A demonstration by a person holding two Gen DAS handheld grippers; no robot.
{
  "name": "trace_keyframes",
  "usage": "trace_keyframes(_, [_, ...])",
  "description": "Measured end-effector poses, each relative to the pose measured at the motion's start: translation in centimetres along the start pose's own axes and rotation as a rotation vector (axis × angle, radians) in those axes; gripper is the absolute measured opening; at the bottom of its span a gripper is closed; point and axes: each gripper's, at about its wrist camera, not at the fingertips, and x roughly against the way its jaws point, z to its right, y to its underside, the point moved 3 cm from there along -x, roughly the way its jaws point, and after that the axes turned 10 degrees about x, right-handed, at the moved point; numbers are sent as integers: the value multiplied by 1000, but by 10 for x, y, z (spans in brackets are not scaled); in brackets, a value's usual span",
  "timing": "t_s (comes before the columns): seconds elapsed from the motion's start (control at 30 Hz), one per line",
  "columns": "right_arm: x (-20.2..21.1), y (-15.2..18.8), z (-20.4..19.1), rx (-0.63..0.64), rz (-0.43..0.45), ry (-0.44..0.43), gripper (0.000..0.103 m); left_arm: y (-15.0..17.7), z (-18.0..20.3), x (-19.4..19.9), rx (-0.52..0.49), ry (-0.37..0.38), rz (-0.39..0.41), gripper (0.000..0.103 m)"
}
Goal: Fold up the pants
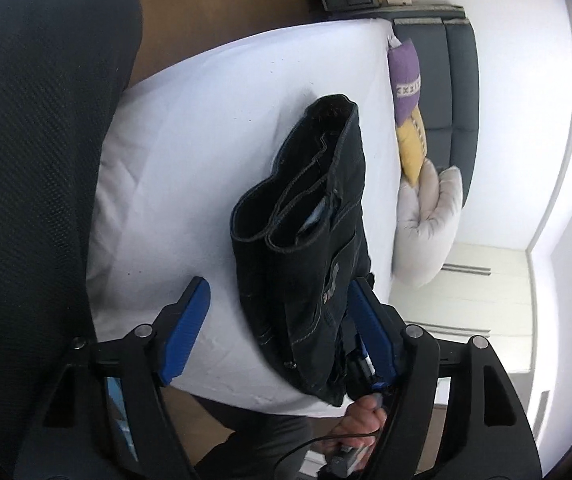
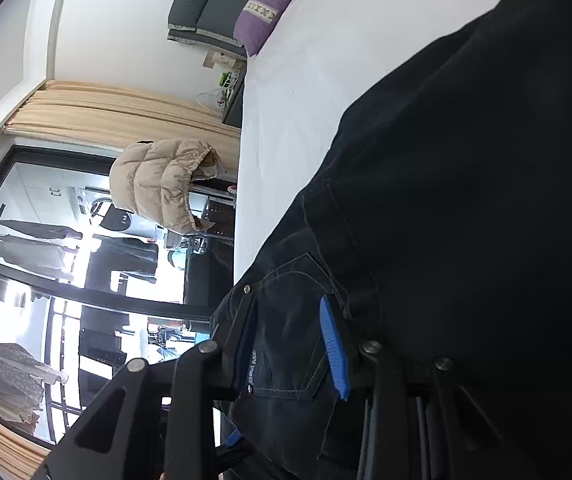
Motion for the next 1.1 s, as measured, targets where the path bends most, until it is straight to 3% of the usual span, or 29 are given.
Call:
trace_keyframes(0.2, [-2, 1, -3, 17, -22, -6, 35, -3, 6, -8, -28, -6, -7, 68])
trace_keyframes(0.23, [-1, 1, -2, 19, -26, -10, 33, -3, 7, -10, -33, -13, -7, 58])
trace_keyframes(0.27, [-1, 0, -3, 24, -33, -13, 32, -4, 10, -10, -36, -23, -8, 39])
trace_keyframes(0.3, [-3, -1, -5, 28, -37, -11, 29, -5, 11, -13, -31, -39, -10, 32])
trace_keyframes(0.57, [-11, -22, -7, 86, -133, 80, 20, -6, 35, -29, -107, -85, -10, 19])
trace_keyframes(0.7, [-21, -29, 11, 71, -220, 157, 20, 1, 64, -29, -222, -99, 12, 18])
trace_keyframes(0.73, [-28, -25, 17, 62, -262, 176, 7, 3, 72, -29, -255, -101, 19, 17])
trace_keyframes(0.77, [-32, -22, 21, 65, -280, 194, 0, 6, 82, -29, -292, -103, 30, 17])
trace_keyframes(0.97, [-38, -8, 18, 142, -254, 218, 0, 43, 156, -42, -555, -112, 77, 18])
trace_keyframes(1.0, [-36, -10, 17, 138, -251, 207, 1, 50, 171, -50, -592, -113, 71, 18])
trace_keyframes(1.07, [-25, -16, 14, 88, -227, 153, 21, 62, 191, -63, -652, -121, 67, 18])
trace_keyframes(1.1, [-16, -21, 11, 69, -192, 118, 47, 72, 207, -75, -704, -130, 58, 18])
